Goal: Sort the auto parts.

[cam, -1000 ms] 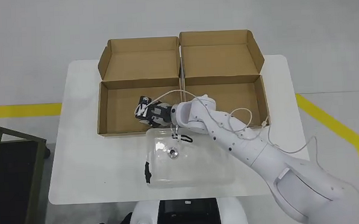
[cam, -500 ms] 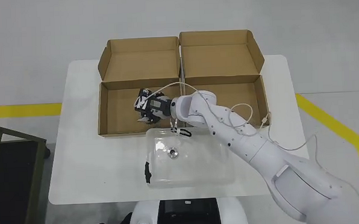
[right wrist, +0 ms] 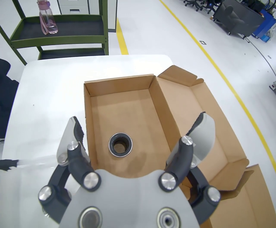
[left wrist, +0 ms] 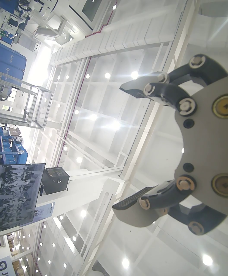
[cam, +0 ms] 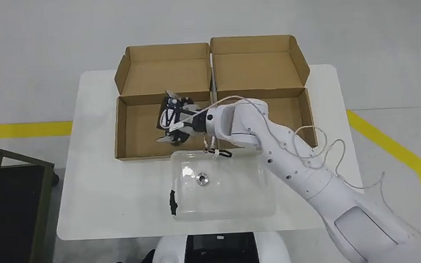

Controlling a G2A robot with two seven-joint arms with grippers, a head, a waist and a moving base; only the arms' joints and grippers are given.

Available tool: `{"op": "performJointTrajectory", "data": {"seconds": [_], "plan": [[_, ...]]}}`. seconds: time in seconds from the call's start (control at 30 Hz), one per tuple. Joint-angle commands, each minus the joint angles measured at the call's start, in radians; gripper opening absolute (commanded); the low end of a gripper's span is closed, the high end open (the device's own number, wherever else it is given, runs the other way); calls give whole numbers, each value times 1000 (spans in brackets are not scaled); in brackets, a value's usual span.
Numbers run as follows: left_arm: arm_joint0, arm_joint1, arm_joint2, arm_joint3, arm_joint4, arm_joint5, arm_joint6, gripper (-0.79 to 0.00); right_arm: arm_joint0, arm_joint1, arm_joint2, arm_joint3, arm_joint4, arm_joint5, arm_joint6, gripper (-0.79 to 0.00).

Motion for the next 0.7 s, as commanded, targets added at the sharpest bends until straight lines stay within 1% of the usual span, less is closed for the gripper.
{"op": "performJointTrajectory", "data": {"seconds": [0.0, 0.1, 0.43, 0.53, 0.67], "plan": [[0, 0, 0, 0, 0, 0, 0, 0, -41, 16, 32, -78, -5, -21, 43, -3], [0, 0, 0, 0, 0, 0, 0, 0, -102, 39, 78, -176, -10, -63, 82, -12], [0, 0, 0, 0, 0, 0, 0, 0, -295, 100, 174, -408, -39, -212, 211, -9], [0, 0, 0, 0, 0, 0, 0, 0, -367, 118, 207, -472, -60, -237, 229, -6], [0, 0, 0, 0, 0, 0, 0, 0, -446, 139, 244, -541, -95, -272, 240, -28]]}}
